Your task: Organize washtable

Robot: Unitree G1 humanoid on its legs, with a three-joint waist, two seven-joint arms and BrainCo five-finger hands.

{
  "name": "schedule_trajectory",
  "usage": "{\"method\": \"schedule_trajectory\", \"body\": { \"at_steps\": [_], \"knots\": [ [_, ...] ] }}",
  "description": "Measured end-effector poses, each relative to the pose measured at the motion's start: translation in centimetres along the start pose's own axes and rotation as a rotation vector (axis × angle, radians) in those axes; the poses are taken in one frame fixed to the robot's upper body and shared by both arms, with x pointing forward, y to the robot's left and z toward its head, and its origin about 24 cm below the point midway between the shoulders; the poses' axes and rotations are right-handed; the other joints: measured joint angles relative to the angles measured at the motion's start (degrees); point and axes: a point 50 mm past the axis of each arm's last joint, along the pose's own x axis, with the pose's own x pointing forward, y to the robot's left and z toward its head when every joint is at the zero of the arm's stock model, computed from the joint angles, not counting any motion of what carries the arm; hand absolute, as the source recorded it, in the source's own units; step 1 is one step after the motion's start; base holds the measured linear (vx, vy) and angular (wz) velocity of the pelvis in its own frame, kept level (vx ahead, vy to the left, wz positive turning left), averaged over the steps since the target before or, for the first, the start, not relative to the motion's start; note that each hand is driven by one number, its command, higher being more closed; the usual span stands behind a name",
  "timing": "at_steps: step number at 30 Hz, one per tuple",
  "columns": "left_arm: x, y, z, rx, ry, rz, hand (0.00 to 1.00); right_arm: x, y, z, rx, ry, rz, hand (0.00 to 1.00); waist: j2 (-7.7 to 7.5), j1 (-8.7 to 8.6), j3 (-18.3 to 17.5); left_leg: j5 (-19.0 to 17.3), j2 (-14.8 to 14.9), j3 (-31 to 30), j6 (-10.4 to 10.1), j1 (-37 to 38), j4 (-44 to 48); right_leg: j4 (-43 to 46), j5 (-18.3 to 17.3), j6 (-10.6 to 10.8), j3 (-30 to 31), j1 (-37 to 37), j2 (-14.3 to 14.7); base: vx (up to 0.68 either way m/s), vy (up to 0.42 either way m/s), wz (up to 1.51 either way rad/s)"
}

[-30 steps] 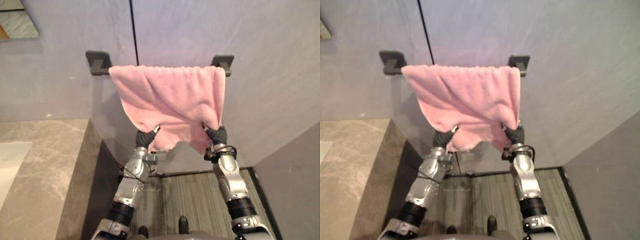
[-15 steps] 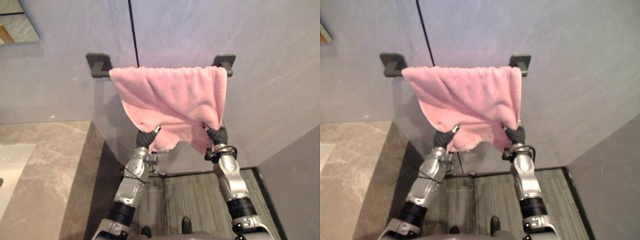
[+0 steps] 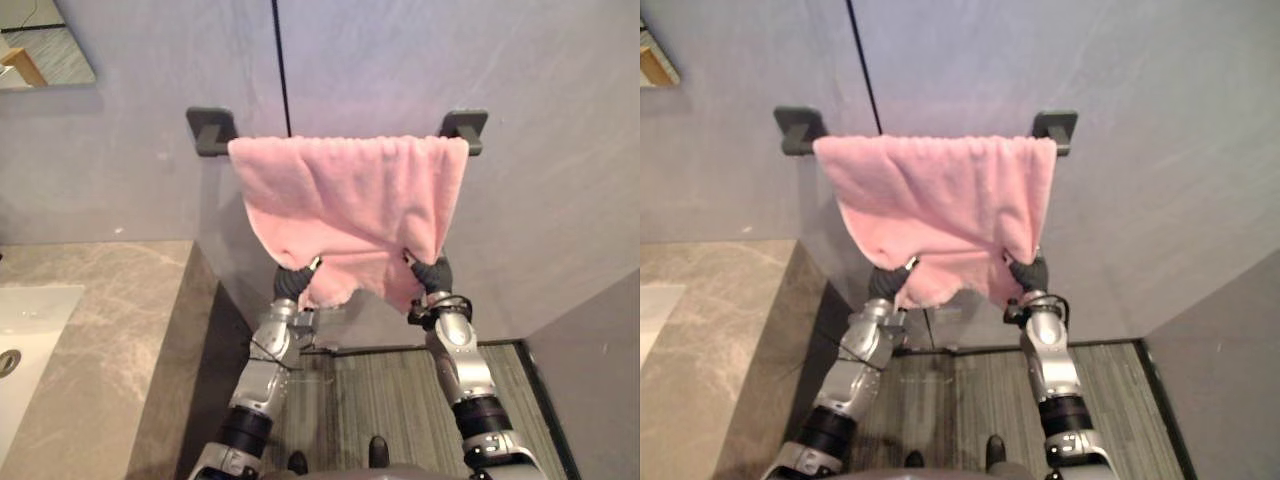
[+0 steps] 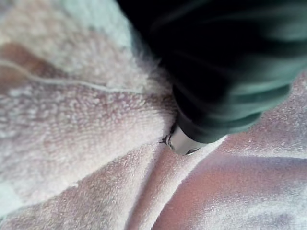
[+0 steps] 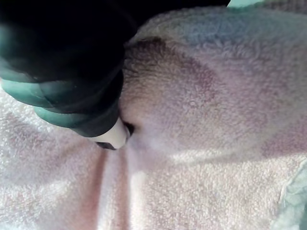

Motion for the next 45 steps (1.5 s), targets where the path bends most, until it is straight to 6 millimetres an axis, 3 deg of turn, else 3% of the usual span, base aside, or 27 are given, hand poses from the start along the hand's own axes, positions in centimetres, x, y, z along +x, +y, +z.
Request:
{"method": "schedule_trajectory", "body": {
  "at_steps": [2,3,4,14,21,27,32,38,45],
  "knots": [
    [-0.2,0.1,-0.2,-0.001,0.008,0.006,1.0,-0.1,0.1,-0.3,0.005,0.014,0.0,1.0,-0.01,0.14,0.0,0.0,0.0,-0.1,0.0,0.1,0.0,0.0,0.0,0.0,-0.1,0.2,0.0,-0.04,-0.016,0.02],
    [-0.2,0.2,-0.2,-0.001,0.009,0.008,1.0,-0.1,0.2,-0.4,0.007,0.017,0.0,0.0,-0.02,0.15,0.0,0.0,0.0,-0.2,0.0,0.1,0.0,0.0,0.0,0.0,-0.1,0.2,0.0,-0.04,-0.02,0.03],
    [-0.3,0.4,-0.2,-0.005,0.008,0.019,0.0,-0.1,0.3,-0.5,0.013,0.022,0.0,0.0,-0.02,0.14,0.0,0.0,0.1,-0.2,0.0,0.1,0.0,0.0,0.0,0.0,-0.2,0.2,0.0,-0.05,-0.023,0.03],
    [-0.7,1.9,-0.4,-0.009,0.016,0.089,0.0,-0.6,-1.4,-1.3,0.007,0.049,-0.09,0.0,-0.45,0.26,-0.3,0.0,0.1,-0.5,0.0,0.1,-0.2,0.0,-0.2,0.2,-0.5,0.2,0.0,-0.02,-0.011,0.01],
    [-1.5,3.5,-1.4,0.011,0.059,0.141,0.0,-2.3,-4.9,-2.5,0.013,0.095,-0.261,0.0,-0.87,0.22,-0.6,0.0,0.1,-0.4,0.0,0.2,-0.2,0.0,-0.2,0.2,-0.5,0.3,0.0,-0.03,-0.016,0.0],
    [-3.8,4.9,-3.1,0.044,0.142,0.174,0.0,-5.1,-6.4,-4.7,-0.014,0.189,-0.308,0.0,-1.02,-0.08,-0.8,0.0,0.0,-0.1,0.0,0.4,-0.1,-0.1,-0.2,0.2,-0.5,0.5,0.3,0.0,0.0,0.0],
    [-6.4,6.1,-6.1,0.056,0.3,0.208,0.0,-7.0,-6.8,-7.0,-0.045,0.301,-0.306,0.0,-1.0,-0.06,-1.0,0.0,0.0,-0.1,0.0,0.4,-0.2,-0.2,-0.1,0.1,-1.0,0.5,0.2,0.0,0.0,0.0],
    [-8.0,7.5,-7.5,0.059,0.38,0.266,0.0,-8.9,-7.4,-8.8,-0.058,0.398,-0.335,0.0,-0.8,-0.06,-1.4,0.0,-0.1,-0.2,0.0,0.4,-0.6,-0.4,-0.1,0.1,-1.1,0.5,0.2,0.0,0.0,0.0],
    [-10.6,9.8,-8.7,0.057,0.466,0.38,0.0,-11.9,-9.5,-10.7,-0.031,0.508,-0.463,0.0,-0.83,-0.06,-1.9,0.2,-0.1,-0.2,0.1,0.9,-1.0,-0.5,-0.1,0.1,-1.3,0.8,0.1,0.0,0.0,0.0]
  ]
}}
